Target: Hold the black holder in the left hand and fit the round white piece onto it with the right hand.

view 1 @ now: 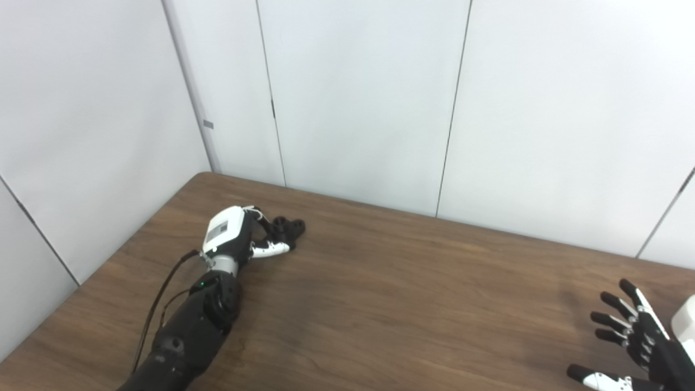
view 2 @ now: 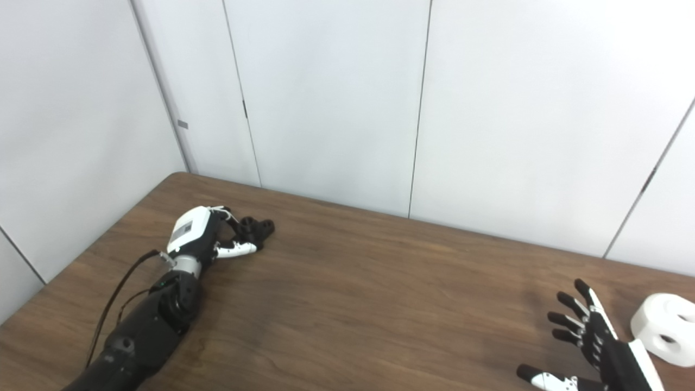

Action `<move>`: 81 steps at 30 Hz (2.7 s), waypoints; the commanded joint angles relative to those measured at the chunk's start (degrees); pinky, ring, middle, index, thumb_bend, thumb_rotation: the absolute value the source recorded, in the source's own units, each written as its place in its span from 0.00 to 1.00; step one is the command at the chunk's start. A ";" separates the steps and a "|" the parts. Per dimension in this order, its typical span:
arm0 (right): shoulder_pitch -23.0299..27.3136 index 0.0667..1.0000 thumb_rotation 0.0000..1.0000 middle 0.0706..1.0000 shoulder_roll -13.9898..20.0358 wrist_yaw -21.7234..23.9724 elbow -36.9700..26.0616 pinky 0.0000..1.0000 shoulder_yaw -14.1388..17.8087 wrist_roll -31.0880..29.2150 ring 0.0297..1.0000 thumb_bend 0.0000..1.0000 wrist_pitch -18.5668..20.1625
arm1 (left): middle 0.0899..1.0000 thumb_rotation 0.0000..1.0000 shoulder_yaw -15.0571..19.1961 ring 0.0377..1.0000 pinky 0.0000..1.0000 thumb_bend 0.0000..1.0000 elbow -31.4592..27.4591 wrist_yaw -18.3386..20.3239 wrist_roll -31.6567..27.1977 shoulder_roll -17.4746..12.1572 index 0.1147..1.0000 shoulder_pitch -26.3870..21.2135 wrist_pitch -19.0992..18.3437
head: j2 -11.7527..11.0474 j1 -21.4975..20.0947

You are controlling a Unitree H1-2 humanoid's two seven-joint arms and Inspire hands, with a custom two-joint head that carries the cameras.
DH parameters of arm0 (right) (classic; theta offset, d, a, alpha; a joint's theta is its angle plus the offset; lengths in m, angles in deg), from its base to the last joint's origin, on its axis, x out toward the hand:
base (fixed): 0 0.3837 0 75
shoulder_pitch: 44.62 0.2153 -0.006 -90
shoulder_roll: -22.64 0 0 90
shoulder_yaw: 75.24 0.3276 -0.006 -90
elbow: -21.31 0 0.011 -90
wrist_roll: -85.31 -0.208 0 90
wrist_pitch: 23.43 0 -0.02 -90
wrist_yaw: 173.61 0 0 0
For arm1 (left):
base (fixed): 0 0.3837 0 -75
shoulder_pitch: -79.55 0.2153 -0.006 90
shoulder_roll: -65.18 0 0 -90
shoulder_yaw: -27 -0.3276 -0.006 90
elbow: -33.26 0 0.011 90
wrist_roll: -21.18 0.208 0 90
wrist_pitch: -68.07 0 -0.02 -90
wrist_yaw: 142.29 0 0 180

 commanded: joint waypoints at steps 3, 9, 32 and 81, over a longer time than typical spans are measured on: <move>2.03 0.98 0.00 0.90 0.07 -0.83 0.11 0.74 -0.08 0.12 0.78 0.65 -3.57 | 0.91 0.06 -3.66 0.98 1.00 0.52 -3.29 1.95 1.31 1.75 0.42 1.22 5.18 | 0.30 -1.07; 2.71 0.98 0.00 0.89 -0.22 -1.30 1.79 0.73 -0.75 0.85 0.79 0.67 -5.75 | 0.92 0.06 -7.86 1.00 1.00 0.52 -8.46 3.94 1.96 2.68 0.42 2.82 10.57 | 0.98 -4.05; 4.42 0.96 0.09 0.89 -0.26 -1.95 4.60 0.65 -0.77 2.40 0.77 0.69 -9.61 | 0.89 0.06 -21.77 0.96 0.96 0.52 -13.28 13.25 7.34 7.29 0.41 4.22 23.56 | 3.66 -12.08; 13.32 0.95 0.26 0.99 26.12 3.54 -0.38 0.79 8.85 20.05 0.96 0.95 8.19 | 0.84 0.05 -29.14 0.89 0.87 0.52 -1.19 9.58 12.04 2.71 0.42 3.84 36.32 | -3.31 -42.78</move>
